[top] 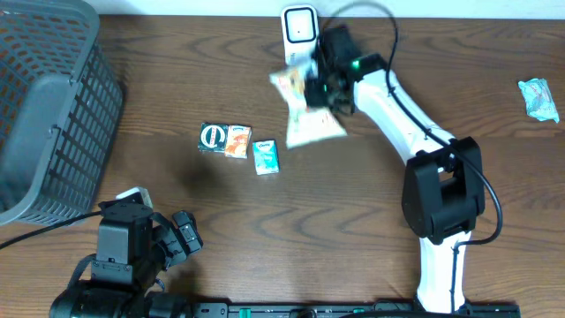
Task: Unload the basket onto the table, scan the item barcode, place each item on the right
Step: 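Lift the white snack bag up against the scanner face, then carry the snack bag right and set it at the top-right corner, then open the right gripper to release the bag and pull back, then move the right gripper left over the teal Kleenex pack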
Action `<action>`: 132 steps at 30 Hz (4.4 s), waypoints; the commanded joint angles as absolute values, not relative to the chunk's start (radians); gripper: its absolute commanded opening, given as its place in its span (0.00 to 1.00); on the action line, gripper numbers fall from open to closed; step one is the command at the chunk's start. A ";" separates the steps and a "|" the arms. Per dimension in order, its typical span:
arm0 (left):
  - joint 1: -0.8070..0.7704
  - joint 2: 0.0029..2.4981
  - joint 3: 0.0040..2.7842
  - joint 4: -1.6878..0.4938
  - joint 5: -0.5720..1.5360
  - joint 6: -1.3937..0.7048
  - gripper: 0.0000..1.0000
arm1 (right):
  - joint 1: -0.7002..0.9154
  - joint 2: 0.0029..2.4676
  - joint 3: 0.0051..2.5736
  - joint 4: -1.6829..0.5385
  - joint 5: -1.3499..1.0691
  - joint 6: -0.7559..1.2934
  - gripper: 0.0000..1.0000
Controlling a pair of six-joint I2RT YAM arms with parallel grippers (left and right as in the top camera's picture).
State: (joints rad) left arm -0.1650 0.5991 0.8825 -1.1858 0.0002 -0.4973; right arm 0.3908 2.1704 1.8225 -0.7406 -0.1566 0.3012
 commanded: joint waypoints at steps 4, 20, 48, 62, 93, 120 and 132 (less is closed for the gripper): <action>-0.162 0.595 0.881 -1.188 -0.009 -0.495 0.98 | 0.374 2.169 1.863 -0.453 -0.028 0.455 0.01; -0.162 0.595 0.881 -1.188 -0.009 -0.495 0.98 | 0.330 2.321 1.863 0.211 0.034 0.549 0.04; -0.162 0.595 0.881 -1.188 -0.009 -0.495 0.98 | 0.011 2.070 1.863 -0.264 -0.022 0.290 0.01; -0.162 0.595 0.881 -1.188 -0.009 -0.495 0.98 | -0.282 2.037 1.861 -0.761 0.270 -0.091 0.43; -0.162 0.595 0.881 -1.188 -0.009 -0.495 0.98 | -0.197 2.110 1.832 -0.871 -0.702 0.014 0.52; -0.162 0.595 0.881 -1.188 -0.009 -0.495 0.98 | 0.495 2.114 1.824 -1.034 -0.312 0.330 0.99; -0.162 0.595 0.881 -1.188 -0.009 -0.495 0.97 | 0.571 2.114 1.823 -0.997 -0.295 0.343 0.99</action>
